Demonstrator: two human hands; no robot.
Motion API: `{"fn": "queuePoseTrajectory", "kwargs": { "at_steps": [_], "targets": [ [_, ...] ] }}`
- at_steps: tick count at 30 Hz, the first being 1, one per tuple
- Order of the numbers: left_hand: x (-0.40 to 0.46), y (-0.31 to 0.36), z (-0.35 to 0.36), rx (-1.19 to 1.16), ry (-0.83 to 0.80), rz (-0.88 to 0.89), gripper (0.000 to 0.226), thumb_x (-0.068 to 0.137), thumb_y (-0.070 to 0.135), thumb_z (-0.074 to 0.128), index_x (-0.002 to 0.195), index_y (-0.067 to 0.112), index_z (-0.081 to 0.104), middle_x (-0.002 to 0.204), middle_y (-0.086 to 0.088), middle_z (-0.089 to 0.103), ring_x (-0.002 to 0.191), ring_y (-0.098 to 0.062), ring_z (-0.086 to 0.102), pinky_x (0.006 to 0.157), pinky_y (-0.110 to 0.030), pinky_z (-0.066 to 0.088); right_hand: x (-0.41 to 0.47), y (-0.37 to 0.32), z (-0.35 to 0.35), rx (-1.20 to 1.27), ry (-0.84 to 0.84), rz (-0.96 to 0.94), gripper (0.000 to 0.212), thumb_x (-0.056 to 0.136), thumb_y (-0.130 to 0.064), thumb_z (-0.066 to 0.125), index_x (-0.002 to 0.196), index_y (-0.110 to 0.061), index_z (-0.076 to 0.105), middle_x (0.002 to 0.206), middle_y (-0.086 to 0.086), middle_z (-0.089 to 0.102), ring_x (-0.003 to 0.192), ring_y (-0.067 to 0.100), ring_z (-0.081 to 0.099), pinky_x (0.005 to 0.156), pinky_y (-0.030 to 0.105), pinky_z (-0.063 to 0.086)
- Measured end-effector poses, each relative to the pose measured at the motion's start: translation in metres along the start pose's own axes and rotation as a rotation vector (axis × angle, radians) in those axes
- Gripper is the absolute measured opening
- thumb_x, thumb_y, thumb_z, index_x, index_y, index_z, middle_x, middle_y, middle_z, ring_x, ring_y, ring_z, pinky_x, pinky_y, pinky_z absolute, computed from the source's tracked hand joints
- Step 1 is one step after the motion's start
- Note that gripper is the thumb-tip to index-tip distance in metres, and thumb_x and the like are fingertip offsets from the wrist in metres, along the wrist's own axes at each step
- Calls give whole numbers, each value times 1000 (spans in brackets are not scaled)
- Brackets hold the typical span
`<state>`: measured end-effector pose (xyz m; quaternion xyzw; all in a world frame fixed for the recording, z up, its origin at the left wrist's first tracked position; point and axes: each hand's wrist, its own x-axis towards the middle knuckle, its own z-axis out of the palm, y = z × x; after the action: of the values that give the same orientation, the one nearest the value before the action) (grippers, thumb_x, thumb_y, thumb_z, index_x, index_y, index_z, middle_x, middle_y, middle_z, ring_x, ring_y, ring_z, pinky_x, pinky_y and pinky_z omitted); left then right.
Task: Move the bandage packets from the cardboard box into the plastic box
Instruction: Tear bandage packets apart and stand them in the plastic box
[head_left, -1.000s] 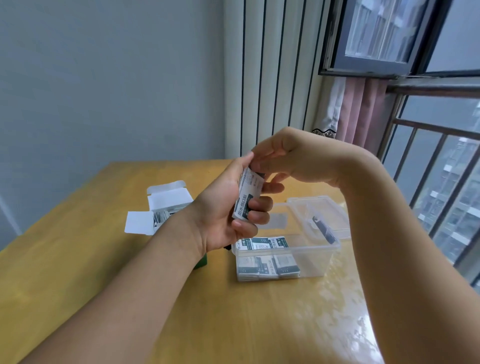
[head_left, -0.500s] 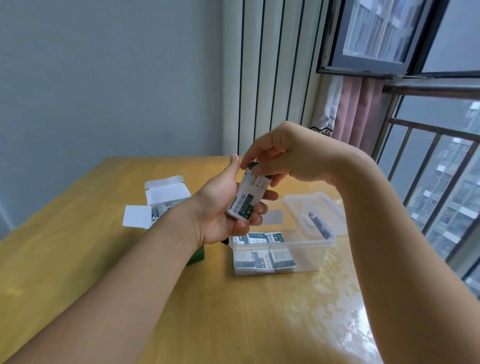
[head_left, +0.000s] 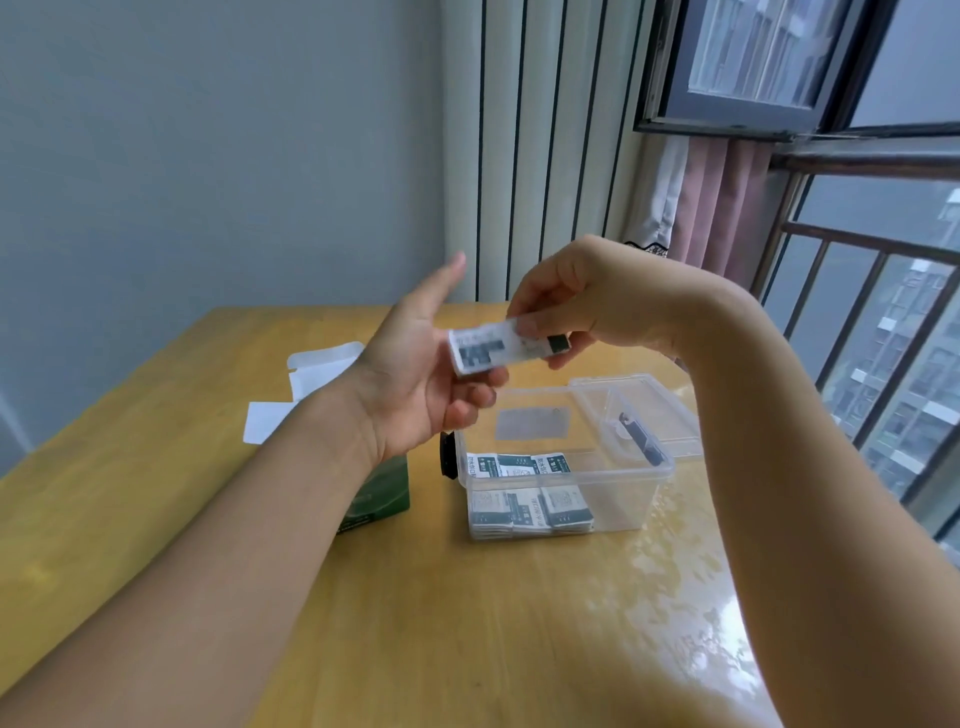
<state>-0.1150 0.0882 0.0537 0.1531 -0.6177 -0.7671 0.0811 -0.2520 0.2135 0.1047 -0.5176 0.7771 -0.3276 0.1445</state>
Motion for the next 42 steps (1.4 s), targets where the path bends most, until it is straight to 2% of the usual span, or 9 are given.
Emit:
{"fn": "queuePoseTrajectory", "kwargs": {
  "at_steps": [3, 6, 12, 17, 21, 26, 31, 37, 42],
  "targets": [
    [4, -6, 7, -152, 147, 211, 41, 87, 50, 70, 107, 15, 61, 69, 1, 53, 58, -10, 48, 43, -17, 44, 5, 2, 1, 432, 98, 82, 14, 90, -2, 67, 102, 5, 70, 92, 14, 70, 76, 20, 71, 68, 25, 61],
    [10, -16, 22, -172, 223, 357, 21, 99, 35, 61, 112, 20, 66, 86, 5, 64, 77, -10, 58, 66, -23, 51, 11, 1, 10, 688, 45, 143, 23, 91, -1, 65, 111, 11, 64, 97, 18, 68, 81, 20, 71, 73, 29, 61],
    [10, -20, 26, -206, 308, 317, 36, 110, 31, 32, 107, 14, 64, 110, -13, 71, 100, -26, 70, 87, -44, 60, 9, -4, 15, 179, -91, 169, 13, 90, -16, 72, 100, -7, 74, 90, 8, 78, 85, 20, 77, 76, 32, 62],
    [3, -17, 19, -186, 138, 188, 34, 109, 31, 36, 110, 7, 60, 95, -14, 68, 86, -28, 74, 62, -38, 62, 2, -7, 1, 2, 200, -99, 22, 89, -23, 71, 110, -19, 70, 100, -3, 72, 85, 15, 72, 64, 21, 60],
    [2, -20, 19, -1, 69, 170, 30, 106, 37, 45, 110, 10, 59, 74, -3, 62, 62, -17, 63, 42, -21, 44, 7, -4, 3, -170, 37, -201, 35, 96, -12, 62, 128, -25, 64, 116, -13, 66, 79, 6, 70, 67, 25, 61],
    [2, -21, 22, 118, 50, 132, 33, 103, 42, 50, 111, 11, 60, 72, -2, 57, 58, -15, 52, 41, -20, 35, 12, -2, 6, -261, 95, -210, 21, 94, -10, 65, 107, -22, 77, 78, -15, 71, 59, 10, 65, 58, 33, 60],
    [5, -22, 24, 40, 150, 104, 70, 104, 62, 18, 104, 13, 68, 70, -5, 60, 55, -16, 49, 40, -21, 33, 12, 0, 4, -278, 103, -187, 22, 94, -11, 65, 110, -22, 77, 87, -12, 75, 65, 3, 66, 58, 29, 60],
    [8, -28, 30, 28, 229, 101, 65, 108, 51, 24, 98, 11, 74, 74, -5, 61, 56, -15, 48, 42, -22, 31, 9, -1, 6, -252, 73, -168, 27, 96, -7, 63, 116, -24, 70, 89, -8, 73, 52, -1, 65, 43, 16, 45],
    [11, -35, 33, 34, 269, 112, 64, 106, 56, 21, 100, 13, 67, 68, -5, 63, 55, -15, 51, 41, -22, 34, 6, -1, 9, -113, -28, -99, 23, 98, -3, 59, 112, -19, 69, 91, 6, 71, 67, 15, 75, 55, 25, 58]
  ]
}}
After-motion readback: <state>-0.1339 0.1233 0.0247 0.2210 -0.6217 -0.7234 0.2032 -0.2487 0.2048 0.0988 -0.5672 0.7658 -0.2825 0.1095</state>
